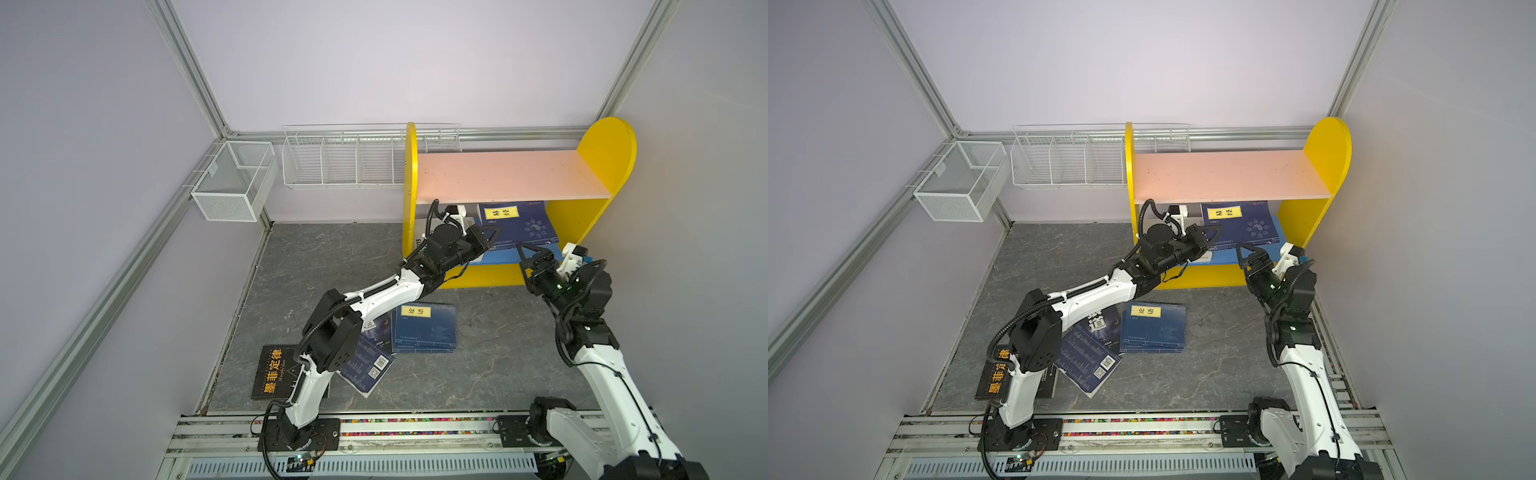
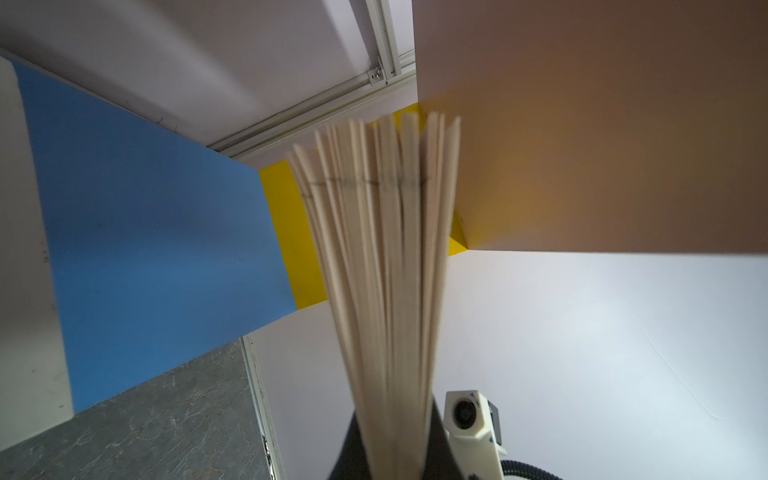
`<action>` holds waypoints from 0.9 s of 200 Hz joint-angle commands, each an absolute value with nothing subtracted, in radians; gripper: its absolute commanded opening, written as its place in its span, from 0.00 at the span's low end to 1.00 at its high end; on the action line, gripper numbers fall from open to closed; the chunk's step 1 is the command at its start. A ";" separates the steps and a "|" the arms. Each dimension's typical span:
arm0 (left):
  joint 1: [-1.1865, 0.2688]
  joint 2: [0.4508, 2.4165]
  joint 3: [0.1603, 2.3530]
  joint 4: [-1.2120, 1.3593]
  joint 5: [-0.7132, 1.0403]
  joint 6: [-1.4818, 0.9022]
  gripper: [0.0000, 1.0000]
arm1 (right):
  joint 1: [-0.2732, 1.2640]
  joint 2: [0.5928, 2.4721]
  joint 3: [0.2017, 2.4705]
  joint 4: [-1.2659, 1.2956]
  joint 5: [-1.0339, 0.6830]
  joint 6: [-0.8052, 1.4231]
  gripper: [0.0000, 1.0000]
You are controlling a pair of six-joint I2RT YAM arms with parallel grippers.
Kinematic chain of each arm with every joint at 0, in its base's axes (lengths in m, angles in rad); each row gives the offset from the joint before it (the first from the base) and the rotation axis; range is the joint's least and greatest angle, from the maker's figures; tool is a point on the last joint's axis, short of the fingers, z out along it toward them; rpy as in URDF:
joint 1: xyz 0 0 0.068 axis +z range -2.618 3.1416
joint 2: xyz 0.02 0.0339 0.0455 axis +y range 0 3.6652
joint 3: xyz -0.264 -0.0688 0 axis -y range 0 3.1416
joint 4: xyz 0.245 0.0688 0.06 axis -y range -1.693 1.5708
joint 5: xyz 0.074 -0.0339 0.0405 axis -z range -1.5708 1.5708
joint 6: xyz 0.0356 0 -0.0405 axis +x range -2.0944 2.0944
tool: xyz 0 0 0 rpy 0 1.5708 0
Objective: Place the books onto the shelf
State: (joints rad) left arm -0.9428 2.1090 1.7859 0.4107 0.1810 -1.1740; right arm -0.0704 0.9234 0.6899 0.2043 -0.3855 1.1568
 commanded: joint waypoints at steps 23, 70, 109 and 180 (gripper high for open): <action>-0.962 2.172 1.876 0.459 0.193 -1.213 0.00 | -0.063 0.916 0.671 0.275 -0.348 1.203 0.68; -0.971 2.194 1.905 0.483 0.191 -1.235 0.00 | -0.054 0.928 0.657 0.285 -0.325 1.213 0.56; -0.976 2.213 1.933 0.492 0.202 -1.260 0.00 | -0.041 0.953 0.633 0.337 -0.305 1.244 0.45; -0.979 2.237 1.957 0.494 0.224 -1.287 0.00 | -0.039 1.008 0.569 0.533 -0.273 1.295 0.22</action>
